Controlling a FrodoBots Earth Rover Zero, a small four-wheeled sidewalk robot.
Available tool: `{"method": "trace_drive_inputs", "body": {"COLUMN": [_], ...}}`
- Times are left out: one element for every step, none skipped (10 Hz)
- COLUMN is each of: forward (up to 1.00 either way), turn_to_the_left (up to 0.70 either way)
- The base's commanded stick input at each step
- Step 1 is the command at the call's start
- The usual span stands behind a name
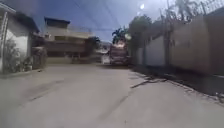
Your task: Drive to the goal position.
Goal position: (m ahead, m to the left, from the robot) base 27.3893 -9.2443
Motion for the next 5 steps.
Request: {"method": "trace_drive_inputs", "body": {"forward": [1.00, 1.00, 1.00, 1.00, 1.00], "turn_to_the_left": [0.01, 0.00, 0.00, 0.00, 0.00]}}
